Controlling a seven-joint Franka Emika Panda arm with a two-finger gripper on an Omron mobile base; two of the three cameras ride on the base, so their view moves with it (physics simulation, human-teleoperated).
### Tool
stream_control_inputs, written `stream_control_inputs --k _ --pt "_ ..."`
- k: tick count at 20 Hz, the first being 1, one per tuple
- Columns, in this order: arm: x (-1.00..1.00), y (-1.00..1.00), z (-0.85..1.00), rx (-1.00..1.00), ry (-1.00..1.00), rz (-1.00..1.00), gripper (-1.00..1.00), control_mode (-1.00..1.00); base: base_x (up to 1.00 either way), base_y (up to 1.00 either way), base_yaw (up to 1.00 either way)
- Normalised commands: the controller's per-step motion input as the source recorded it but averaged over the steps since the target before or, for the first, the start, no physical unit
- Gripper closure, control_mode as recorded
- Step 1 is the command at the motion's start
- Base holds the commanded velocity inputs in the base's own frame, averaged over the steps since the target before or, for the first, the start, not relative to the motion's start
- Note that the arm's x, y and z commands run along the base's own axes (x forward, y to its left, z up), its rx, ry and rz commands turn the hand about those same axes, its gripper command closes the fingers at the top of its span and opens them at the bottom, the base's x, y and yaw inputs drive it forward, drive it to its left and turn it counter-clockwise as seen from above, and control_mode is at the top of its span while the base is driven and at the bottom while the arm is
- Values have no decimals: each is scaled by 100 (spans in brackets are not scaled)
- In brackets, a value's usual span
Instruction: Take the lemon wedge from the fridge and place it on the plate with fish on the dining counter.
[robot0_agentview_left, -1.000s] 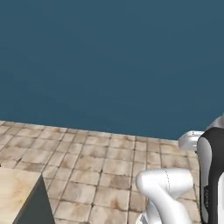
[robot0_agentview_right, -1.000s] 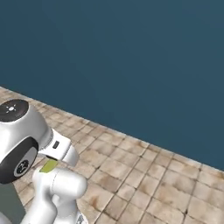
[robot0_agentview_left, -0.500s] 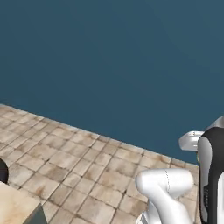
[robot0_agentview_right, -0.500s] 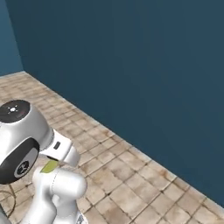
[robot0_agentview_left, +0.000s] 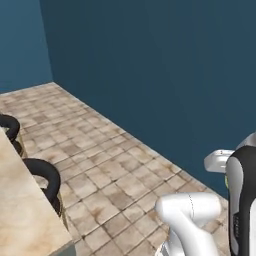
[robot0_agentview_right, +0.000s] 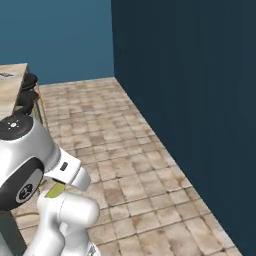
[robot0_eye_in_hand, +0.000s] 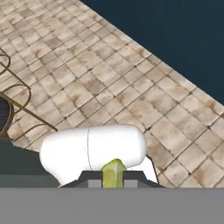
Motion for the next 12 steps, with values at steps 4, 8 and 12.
stream_control_inputs --k 4,8,12 --pt "0 0 0 0 0 0 100 100 100 0 35" --pt "0 0 0 0 0 0 100 100 100 0 24" --pt "0 0 0 0 0 0 100 100 100 0 26"
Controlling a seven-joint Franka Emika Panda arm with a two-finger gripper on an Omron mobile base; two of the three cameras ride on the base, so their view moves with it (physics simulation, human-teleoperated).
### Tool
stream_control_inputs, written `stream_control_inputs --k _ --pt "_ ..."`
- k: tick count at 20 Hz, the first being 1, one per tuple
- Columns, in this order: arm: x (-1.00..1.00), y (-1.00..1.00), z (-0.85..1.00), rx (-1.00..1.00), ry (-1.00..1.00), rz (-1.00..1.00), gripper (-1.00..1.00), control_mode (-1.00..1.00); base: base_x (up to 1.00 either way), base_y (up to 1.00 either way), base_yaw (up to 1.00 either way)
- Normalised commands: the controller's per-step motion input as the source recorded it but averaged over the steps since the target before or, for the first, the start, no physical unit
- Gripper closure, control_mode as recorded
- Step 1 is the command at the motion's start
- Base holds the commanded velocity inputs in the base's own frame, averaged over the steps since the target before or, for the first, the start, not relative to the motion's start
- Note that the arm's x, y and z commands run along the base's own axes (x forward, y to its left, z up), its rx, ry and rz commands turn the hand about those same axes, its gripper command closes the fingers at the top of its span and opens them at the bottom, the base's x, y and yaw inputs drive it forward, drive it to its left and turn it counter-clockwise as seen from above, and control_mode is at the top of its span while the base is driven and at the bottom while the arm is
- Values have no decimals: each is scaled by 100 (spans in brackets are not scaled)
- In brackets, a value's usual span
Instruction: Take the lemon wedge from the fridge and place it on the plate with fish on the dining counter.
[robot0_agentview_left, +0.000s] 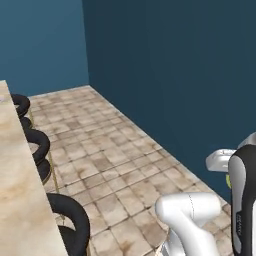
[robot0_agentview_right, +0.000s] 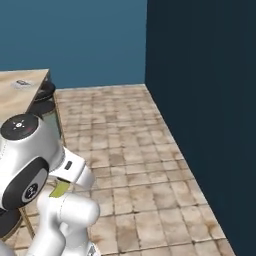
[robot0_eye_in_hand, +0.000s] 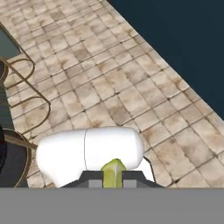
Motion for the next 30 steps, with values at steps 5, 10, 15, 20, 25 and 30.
stream_control_inputs --k 5,10,15,20,25,30 --pt "0 0 0 0 0 0 100 100 100 0 42" --pt "0 0 0 0 0 0 100 100 100 0 40" --pt "0 0 0 0 0 0 100 100 100 -17 46" --pt "0 0 0 0 0 0 100 100 100 -30 45" --pt "0 0 0 0 0 0 100 100 100 -67 38" --pt "0 0 0 0 0 0 100 100 100 -69 38"
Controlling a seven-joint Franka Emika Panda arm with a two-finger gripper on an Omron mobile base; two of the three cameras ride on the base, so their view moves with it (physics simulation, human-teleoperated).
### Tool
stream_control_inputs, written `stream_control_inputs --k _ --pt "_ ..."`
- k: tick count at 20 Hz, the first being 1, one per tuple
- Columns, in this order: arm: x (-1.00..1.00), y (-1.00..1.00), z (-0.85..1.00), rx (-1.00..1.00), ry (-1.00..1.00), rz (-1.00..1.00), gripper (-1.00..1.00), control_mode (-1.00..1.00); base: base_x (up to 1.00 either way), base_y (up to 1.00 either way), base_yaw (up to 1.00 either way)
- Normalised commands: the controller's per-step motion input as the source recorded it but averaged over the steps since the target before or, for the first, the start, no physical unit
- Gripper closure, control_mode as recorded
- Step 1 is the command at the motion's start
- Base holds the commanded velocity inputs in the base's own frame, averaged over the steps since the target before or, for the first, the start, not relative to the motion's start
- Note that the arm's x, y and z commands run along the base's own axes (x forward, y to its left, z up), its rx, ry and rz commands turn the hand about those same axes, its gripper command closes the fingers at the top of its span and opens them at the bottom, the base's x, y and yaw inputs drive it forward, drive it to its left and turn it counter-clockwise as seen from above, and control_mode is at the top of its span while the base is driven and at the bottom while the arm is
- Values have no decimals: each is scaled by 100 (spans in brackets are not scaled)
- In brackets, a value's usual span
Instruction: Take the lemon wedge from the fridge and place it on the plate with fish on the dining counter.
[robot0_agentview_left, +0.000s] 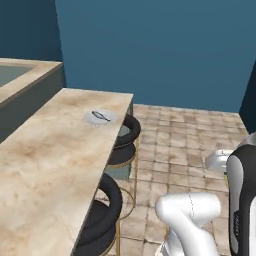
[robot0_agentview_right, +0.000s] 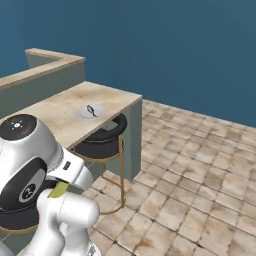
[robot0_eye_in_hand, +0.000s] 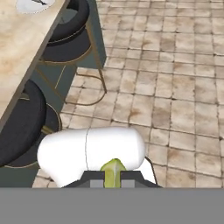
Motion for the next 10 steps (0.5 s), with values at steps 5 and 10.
stream_control_inputs --k 5,10 --pt "0 0 0 0 0 0 100 100 82 -60 29" --pt "0 0 0 0 0 0 100 100 5 -82 7"
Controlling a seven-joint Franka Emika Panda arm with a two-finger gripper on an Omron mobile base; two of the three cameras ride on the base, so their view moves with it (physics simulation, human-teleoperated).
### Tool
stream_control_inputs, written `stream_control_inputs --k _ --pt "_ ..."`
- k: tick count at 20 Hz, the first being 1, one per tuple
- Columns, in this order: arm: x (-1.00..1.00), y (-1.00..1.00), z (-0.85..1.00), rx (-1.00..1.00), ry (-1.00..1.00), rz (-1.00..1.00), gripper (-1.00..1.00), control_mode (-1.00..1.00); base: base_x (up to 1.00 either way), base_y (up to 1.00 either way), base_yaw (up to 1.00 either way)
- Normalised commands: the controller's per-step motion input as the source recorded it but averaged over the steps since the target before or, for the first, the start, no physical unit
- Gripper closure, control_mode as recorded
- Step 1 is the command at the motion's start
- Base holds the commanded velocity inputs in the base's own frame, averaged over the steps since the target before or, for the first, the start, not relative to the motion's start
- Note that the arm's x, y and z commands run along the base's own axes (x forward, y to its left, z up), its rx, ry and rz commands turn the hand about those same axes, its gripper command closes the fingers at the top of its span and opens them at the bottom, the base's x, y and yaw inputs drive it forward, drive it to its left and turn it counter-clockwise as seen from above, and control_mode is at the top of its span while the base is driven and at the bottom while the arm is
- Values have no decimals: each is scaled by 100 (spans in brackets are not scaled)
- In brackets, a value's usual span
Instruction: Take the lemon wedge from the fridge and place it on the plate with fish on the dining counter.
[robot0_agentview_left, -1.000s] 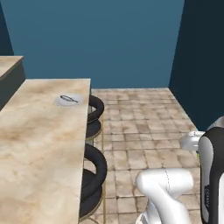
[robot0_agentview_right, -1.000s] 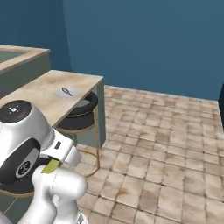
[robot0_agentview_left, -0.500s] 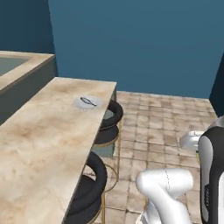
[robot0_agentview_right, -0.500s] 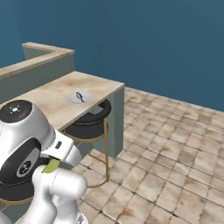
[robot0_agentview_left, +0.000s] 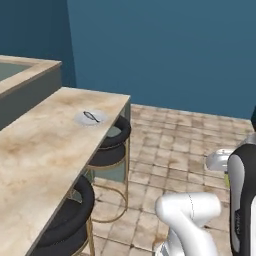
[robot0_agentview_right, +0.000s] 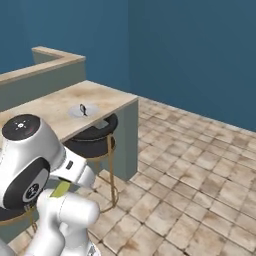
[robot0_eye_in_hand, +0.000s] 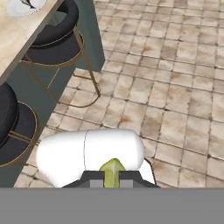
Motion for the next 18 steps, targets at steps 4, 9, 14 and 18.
stream_control_inputs --k 4,9,14,18 --pt "0 0 0 0 0 0 100 100 61 -4 1" --pt "0 0 0 0 0 0 100 100 100 15 1" --pt "0 0 0 0 0 0 100 100 100 39 2" --pt "0 0 0 0 0 0 100 100 100 93 0"
